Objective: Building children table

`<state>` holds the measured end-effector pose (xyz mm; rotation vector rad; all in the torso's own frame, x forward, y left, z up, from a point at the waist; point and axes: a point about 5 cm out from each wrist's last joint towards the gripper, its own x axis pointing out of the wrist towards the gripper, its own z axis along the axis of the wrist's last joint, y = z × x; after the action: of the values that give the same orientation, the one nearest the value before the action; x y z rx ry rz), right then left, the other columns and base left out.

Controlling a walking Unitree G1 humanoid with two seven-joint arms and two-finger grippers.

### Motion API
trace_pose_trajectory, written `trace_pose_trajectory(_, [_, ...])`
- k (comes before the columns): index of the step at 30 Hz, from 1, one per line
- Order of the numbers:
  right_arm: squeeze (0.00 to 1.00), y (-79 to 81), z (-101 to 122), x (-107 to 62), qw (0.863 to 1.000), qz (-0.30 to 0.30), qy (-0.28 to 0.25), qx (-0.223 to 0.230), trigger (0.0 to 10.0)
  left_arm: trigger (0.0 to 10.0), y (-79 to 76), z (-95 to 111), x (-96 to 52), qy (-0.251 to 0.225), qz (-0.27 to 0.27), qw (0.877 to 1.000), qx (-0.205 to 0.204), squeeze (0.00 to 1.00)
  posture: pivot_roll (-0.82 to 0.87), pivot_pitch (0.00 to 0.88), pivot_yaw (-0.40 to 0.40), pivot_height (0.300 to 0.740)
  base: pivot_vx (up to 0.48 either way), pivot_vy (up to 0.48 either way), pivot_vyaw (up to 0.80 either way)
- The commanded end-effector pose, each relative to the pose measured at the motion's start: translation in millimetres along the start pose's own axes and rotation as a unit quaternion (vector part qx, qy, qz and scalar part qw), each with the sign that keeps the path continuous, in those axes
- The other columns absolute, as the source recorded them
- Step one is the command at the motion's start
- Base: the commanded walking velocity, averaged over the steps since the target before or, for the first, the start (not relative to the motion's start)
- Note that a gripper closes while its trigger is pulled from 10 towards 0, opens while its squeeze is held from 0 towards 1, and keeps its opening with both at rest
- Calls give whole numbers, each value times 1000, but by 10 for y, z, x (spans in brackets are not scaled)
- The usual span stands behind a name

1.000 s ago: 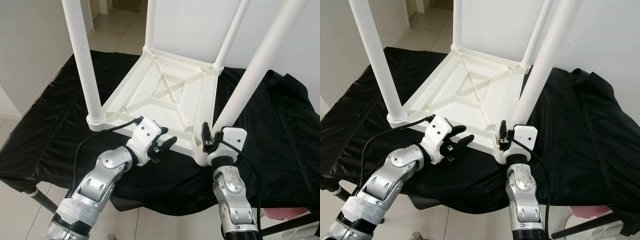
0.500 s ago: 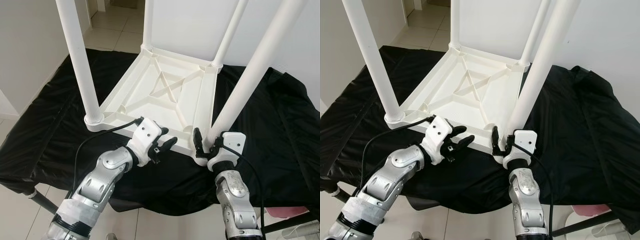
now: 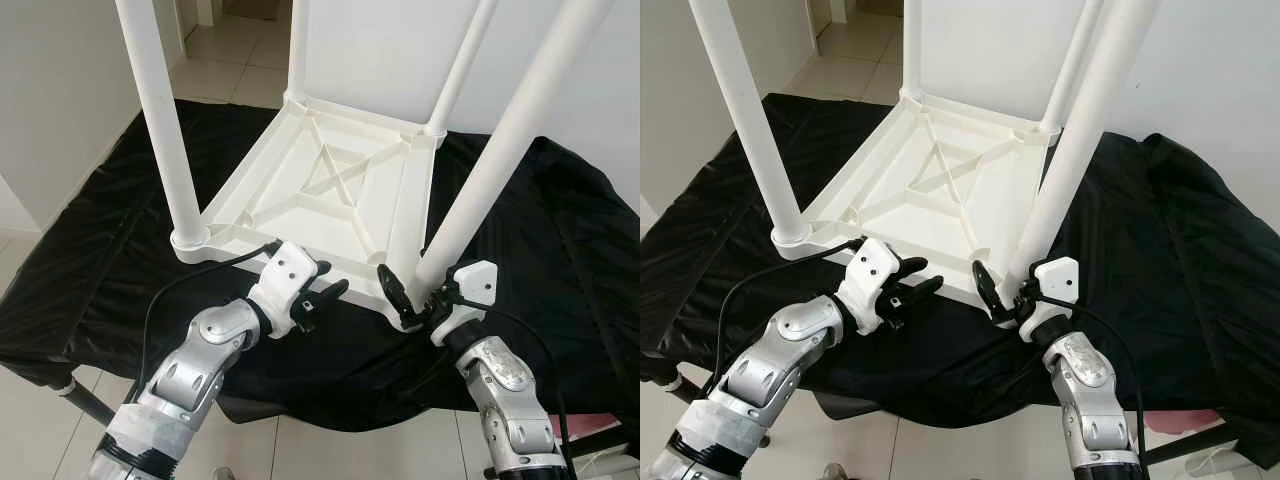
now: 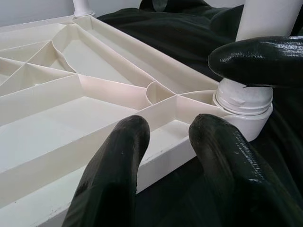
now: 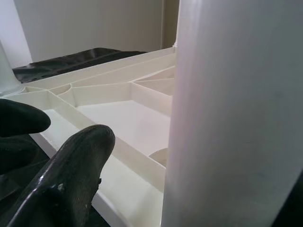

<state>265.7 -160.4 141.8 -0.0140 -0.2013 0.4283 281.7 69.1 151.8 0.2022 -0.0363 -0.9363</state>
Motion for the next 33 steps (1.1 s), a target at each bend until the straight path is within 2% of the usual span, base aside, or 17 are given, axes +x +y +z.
trace_pose_trajectory(1, [0,-13,-33,29,999,36,9,4,10000,10000,-36,23,-4,-3,-28,1000,11,0,24,20,-68,740,0,0,0])
trace_pose_trajectory(6, [0,-75,-87,101,993,110,30,-1,10000,10000,-26,21,-16,-1,-24,1000,16,0,27,17,-69,740,0,0,0])
trace_pose_trajectory(7, [0,-75,-87,101,993,110,30,-1,10000,10000,-26,21,-16,-1,-24,1000,16,0,27,17,-69,740,0,0,0])
trace_pose_trajectory(8, [0,-134,-118,177,990,133,39,-18,10000,10000,-33,19,-6,-1,-24,1000,17,0,26,15,-67,740,0,0,0])
trace_pose_trajectory(12, [0,-161,-126,220,989,140,43,-26,10000,10000,-36,25,2,-2,-25,1000,17,0,28,14,-68,740,0,0,0])
trace_pose_trajectory(13, [0,-193,-128,259,988,145,45,-33,7098,10000,-38,32,11,-3,-25,1000,18,0,32,16,-72,740,0,0,0])
trace_pose_trajectory(14, [0,-193,-128,259,988,145,45,-33,7098,10000,-38,32,11,-3,-25,1000,18,0,32,16,-72,740,0,0,0])
trace_pose_trajectory(15, [0,-224,-125,283,987,148,46,-35,627,10000,-34,40,18,-4,-25,1000,19,0,31,19,-76,740,0,0,0])
trace_pose_trajectory(16, [0,-224,-125,283,987,148,46,-35,627,10000,-34,40,18,-4,-25,1000,19,0,31,19,-76,740,0,0,0])
trace_pose_trajectory(17, [0,-249,-121,292,987,150,47,-35,0,10000,-28,48,22,-5,-24,999,21,0,30,20,-78,740,0,0,0])
trace_pose_trajectory(19, [0,-322,-100,269,987,149,52,-33,0,10000,7,84,36,-9,-18,999,27,0,23,33,-92,740,0,0,0])
trace_pose_trajectory(20, [0,-355,-86,253,987,147,53,-31,10000,10000,24,110,40,-14,-16,999,28,0,15,53,-87,740,0,0,0])
trace_pose_trajectory(24, [0,-405,-68,226,988,144,49,-30,10000,10000,16,140,46,-19,-18,999,28,0,-4,89,-65,740,0,0,0])
trace_pose_trajectory(33, [0,-396,-56,215,988,144,41,-31,10000,10000,-11,137,53,-16,-33,999,30,0,-16,98,-42,740,0,0,0])
